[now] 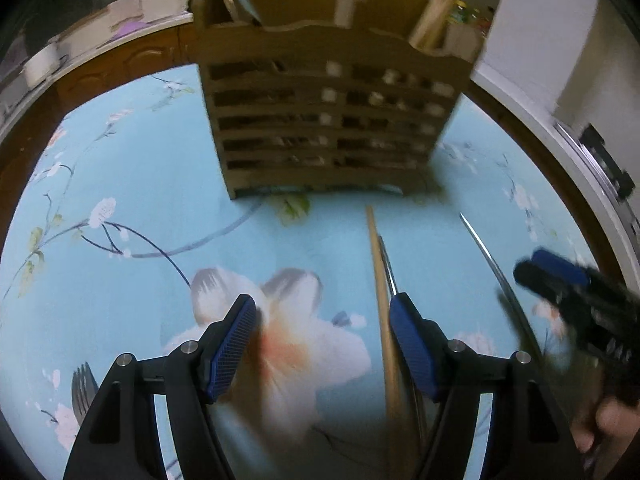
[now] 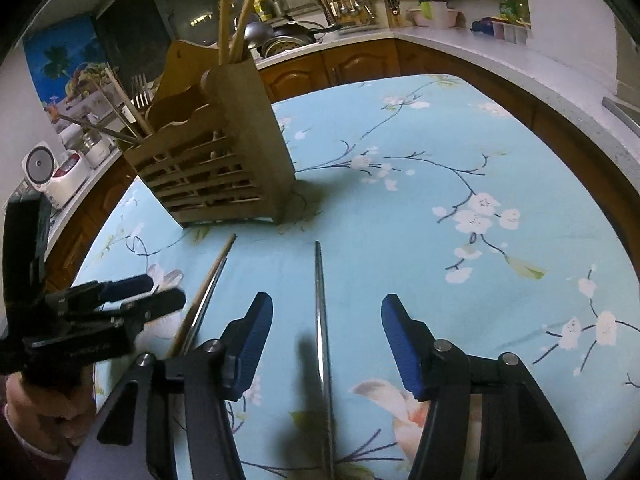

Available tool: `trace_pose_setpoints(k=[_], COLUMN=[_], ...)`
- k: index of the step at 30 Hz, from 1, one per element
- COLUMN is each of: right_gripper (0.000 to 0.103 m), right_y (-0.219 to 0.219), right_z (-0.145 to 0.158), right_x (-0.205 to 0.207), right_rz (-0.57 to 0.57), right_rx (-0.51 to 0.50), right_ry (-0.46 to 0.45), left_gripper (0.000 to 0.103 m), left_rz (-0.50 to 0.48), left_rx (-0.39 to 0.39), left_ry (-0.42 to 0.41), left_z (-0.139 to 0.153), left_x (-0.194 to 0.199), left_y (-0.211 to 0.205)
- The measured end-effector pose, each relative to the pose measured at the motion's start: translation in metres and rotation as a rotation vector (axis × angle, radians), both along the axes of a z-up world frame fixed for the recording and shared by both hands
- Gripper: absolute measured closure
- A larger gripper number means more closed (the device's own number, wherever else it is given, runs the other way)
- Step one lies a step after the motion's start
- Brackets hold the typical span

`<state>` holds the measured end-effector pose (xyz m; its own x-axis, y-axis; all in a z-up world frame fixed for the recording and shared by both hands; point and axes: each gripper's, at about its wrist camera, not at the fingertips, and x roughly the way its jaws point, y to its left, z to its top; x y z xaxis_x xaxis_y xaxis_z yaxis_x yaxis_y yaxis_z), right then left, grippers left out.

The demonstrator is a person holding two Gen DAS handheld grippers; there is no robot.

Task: Organize utensils
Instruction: 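Move both open tools back over the remaining chopsticks, then grasp a wooden chopstick with the left tool while the right tool grasps a metal chopstick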

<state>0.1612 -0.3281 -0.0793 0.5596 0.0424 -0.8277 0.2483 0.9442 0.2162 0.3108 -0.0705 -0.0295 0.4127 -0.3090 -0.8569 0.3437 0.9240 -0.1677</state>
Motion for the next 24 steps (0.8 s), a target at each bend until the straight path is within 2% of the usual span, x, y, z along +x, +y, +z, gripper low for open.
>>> trace_pose_setpoints(k=[2,6,8,12,17,20,22,24], right_gripper=[0.045,0.045,0.048,0.055,0.068,0.071,0.071,0.071], right_y=[-0.003,-0.006,-0.003,0.005,0.012,0.017,0.020,0.022], right_z=[-0.001,-0.003,-0.004,-0.008,-0.016,-0.019,-0.021,-0.022], right_x=[-0.002,-0.001,0.001,0.010,0.029,0.044,0.052,0.059], right_rz=[-0.008,-0.021,-0.013,0.018,0.053,0.083,0.105,0.120], right_rx=[0.010,0.016,0.012,-0.002,-0.055,-0.105,-0.142,-0.159], right_ry=[0.003,0.006,0.008,0.024,0.058,0.085,0.095,0.112], left_gripper=[0.035,0.034,0.034,0.038,0.041,0.053,0.071,0.083], left_rz=[-0.026,-0.048,-0.047,-0.040,-0.046,-0.068,-0.089,-0.114], left_rx=[0.023,0.116,0.117,0.113,0.115,0.117,0.118,0.119], left_ry=[0.003,-0.049,-0.053,-0.053,-0.049,-0.055,-0.061,-0.065], left_z=[-0.006,-0.011,-0.013,-0.015,-0.016,-0.016,-0.017,-0.017], left_x=[-0.003,-0.004,-0.001,0.011,0.029,0.039,0.045,0.047], left_y=[-0.005,-0.022,-0.026,-0.025,-0.029,-0.038,-0.047,-0.053])
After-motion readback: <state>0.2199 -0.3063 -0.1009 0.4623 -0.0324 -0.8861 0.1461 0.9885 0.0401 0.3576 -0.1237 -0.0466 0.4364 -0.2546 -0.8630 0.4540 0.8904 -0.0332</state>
